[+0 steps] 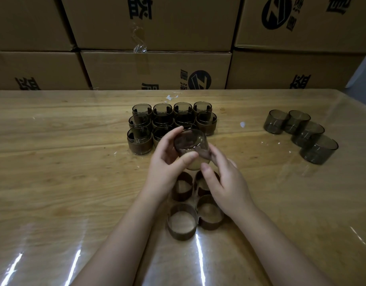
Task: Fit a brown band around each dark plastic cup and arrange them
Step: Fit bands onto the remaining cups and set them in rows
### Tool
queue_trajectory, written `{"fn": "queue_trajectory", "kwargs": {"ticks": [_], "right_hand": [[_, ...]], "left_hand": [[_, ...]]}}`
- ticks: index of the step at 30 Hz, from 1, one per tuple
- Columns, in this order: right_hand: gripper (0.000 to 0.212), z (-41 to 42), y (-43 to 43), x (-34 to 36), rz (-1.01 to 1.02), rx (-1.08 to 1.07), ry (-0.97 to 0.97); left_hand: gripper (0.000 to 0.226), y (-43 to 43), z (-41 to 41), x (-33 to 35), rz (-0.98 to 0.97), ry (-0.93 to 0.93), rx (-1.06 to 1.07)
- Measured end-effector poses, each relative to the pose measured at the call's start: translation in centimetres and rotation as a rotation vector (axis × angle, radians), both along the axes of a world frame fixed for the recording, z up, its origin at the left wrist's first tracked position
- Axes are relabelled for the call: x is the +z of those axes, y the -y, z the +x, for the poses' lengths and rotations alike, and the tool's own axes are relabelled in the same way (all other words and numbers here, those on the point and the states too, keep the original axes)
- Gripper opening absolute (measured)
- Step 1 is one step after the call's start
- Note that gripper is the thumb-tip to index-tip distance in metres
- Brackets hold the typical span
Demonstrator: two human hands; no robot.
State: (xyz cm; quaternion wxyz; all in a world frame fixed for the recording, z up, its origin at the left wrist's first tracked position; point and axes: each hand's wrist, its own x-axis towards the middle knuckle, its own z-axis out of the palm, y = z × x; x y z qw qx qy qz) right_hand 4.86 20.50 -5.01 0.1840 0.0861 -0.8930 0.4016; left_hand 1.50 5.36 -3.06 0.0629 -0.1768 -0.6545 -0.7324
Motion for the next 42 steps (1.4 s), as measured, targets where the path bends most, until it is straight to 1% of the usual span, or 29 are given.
{"fn": "queue_trajectory", "kwargs": {"ticks": [2,7,9,11,15,18,20,25,28,31,34,36,39,42], "right_hand": [[0.069,0.0,0.1,0.1,0.016,0.009,-0.002],[0.068,-0.1,0.0,0.3,0.014,0.026,0.016],[0.069,0.0,0.1,0.3,0.056,0.029,0.025],[0.066,0.1,0.2,0.2,0.085,0.049,0.002],[0.071,-0.1,0.1,0.2,0.123,0.05,-0.022],[0.07,0.1,0.3,0.3,0.149,0.037,-0.105],[0.072,0.3,0.5,0.5,0.166,0.054,-0.169],[0.077,0.4,0.5,0.5,0.266,0.095,-0.264],[0.081,0.3,0.5,0.6,0.371,0.09,-0.297],[0.082,0.2,0.4,0.7,0.446,0.119,-0.344],[0.072,0.3,0.9,0.8,0.464,0.184,-0.43],[0.065,0.5,1.1,0.8,0.451,0.214,-0.48],[0.057,0.7,1.0,0.9,0.425,0.198,-0.532],[0.049,0.7,0.8,0.9,0.402,0.155,-0.577]], "left_hand": [[0.055,0.1,-0.2,0.0,0.051,0.046,-0.01],[0.057,-0.3,-0.3,-0.2,0.164,0.165,-0.109],[0.054,-0.5,0.0,-0.2,0.086,0.14,-0.119],[0.055,-0.9,0.5,0.0,0.007,0.112,-0.094],[0.06,-1.5,0.8,0.0,-0.061,0.003,0.007],[0.062,-1.6,0.6,-0.4,-0.081,-0.036,0.121],[0.067,-1.6,0.5,-0.7,-0.132,-0.047,0.16],[0.068,-2.0,0.9,-1.0,-0.27,-0.093,0.158],[0.069,-2.0,0.7,-1.3,-0.354,-0.149,0.131],[0.07,-2.0,0.6,-1.6,-0.379,-0.172,0.111],[0.061,-2.0,0.4,-1.8,-0.354,-0.16,0.189],[0.053,-1.9,0.4,-1.6,-0.329,-0.117,0.227],[0.053,-1.8,0.4,-1.4,-0.293,-0.06,0.235],[0.058,-1.8,0.5,-1.2,-0.24,-0.044,0.252]]}}
